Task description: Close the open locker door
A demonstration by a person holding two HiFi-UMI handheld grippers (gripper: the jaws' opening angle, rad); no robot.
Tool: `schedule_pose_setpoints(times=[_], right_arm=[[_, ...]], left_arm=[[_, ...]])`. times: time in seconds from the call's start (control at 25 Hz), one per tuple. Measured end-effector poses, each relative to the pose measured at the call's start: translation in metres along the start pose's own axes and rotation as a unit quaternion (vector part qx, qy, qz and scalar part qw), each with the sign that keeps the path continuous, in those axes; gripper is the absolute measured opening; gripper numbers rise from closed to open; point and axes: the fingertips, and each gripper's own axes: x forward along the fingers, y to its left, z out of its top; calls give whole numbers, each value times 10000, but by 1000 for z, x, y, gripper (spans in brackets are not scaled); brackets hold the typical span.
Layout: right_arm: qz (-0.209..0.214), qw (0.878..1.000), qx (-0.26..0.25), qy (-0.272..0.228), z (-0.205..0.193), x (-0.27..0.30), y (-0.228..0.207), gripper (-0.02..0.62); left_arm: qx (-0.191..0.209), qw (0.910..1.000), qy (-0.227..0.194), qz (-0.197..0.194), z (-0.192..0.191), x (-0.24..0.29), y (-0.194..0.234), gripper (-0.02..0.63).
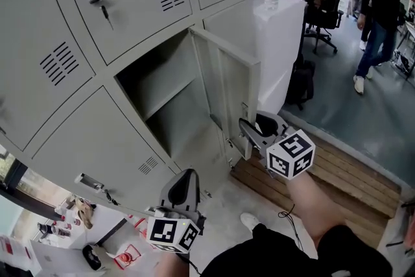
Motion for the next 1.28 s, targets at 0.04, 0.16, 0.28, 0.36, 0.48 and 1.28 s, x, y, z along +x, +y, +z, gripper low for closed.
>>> schedule_pose_setpoints(times=[0.04, 0.16, 0.28, 0.36, 0.48, 1.28], right_arm=[[45, 10000, -4, 2, 0, 1, 4, 172], [169, 9999, -15, -1, 0, 2, 14, 179], [208, 9998, -26, -14, 1, 4, 22, 183], [248, 9997, -27, -33, 1, 6, 29, 186], [381, 9992, -30, -67, 1, 12, 41, 193], [1215, 9923, -155, -210, 2, 51, 111, 193]], left_arm=[[0, 10000, -1, 13, 0, -1, 0, 20], [24, 10000, -6, 51, 1, -6, 1, 20], [52, 9999, -12, 93, 1, -11, 2, 20], [23, 9999, -7, 148, 2, -13, 2, 20], [34, 9998, -16, 209, 3, -17, 3, 20], [116, 9968, -105, 788, 10, -35, 22, 20]])
